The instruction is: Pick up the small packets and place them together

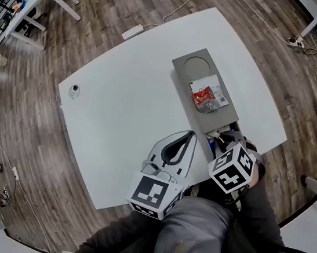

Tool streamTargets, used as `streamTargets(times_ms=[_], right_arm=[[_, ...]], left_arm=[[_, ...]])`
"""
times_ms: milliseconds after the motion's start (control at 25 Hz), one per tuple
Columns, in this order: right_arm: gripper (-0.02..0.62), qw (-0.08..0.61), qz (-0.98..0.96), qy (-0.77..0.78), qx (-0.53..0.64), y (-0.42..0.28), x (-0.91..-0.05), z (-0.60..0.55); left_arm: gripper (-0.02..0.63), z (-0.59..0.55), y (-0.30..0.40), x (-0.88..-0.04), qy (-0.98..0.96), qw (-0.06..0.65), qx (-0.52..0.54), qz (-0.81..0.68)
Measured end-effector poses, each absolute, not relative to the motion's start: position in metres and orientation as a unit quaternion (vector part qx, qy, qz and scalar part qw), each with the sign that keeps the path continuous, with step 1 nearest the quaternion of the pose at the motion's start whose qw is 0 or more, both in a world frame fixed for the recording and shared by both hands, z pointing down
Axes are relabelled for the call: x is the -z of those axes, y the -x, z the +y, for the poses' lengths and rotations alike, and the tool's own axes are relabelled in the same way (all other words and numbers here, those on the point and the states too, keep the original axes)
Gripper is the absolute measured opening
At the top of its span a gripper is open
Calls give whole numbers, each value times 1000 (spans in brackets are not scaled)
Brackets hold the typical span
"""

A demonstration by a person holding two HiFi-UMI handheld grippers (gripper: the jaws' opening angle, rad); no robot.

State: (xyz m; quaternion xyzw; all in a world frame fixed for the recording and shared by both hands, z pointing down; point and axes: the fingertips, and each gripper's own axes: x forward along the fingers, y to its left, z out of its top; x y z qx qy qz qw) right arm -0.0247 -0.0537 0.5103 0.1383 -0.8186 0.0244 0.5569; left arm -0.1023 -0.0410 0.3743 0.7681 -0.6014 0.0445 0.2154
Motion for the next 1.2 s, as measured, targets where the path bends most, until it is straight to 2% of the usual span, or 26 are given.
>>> streamTargets(times_ms=[400,640,960,1200], right_arm=[[60,538,-825,-170,-10,-5,-478,-28],[60,503,-841,-201,-9,-11,-449,-32],[60,443,-872,-209,21,25,-404,-76],[60,430,-882,-189,42,76,-399,-123]], left_arm=[[3,-29,72,-350,-797,179,-33,-575],[3,-30,57,-338,-812,163,-31,-559],[3,-39,84,-333,-788,159,-27,-594],[3,-55,123,-347,-760,173,-25,-625]])
